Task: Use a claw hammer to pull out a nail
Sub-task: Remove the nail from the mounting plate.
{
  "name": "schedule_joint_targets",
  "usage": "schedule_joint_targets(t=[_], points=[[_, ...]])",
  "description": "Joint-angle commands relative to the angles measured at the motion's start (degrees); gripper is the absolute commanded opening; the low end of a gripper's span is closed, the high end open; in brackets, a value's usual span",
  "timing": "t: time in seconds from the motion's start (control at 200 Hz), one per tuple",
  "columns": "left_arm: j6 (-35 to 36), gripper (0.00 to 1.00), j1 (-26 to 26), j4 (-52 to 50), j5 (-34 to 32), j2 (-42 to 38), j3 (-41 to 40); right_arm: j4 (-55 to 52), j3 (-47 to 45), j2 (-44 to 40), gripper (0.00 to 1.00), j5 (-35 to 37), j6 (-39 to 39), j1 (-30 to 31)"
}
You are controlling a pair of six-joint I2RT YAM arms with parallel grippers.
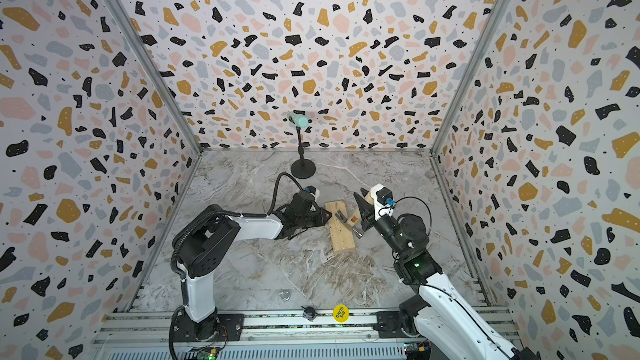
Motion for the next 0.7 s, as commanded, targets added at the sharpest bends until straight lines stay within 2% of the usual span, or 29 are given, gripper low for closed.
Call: schedule_joint_targets(t=[0.0, 0.696], points=[[0.74, 0.22, -0.04, -10.42, -0.78, 2.73, -3.19, -3.96, -1.89, -0.43, 0.0, -2.16, 6.2, 0.44], [0.73, 0.22, 0.08, -10.84, -0.09, 2.87, -2.37, -2.83, -3.67, -2.06, 0.0, -0.03, 6.64, 0.37]])
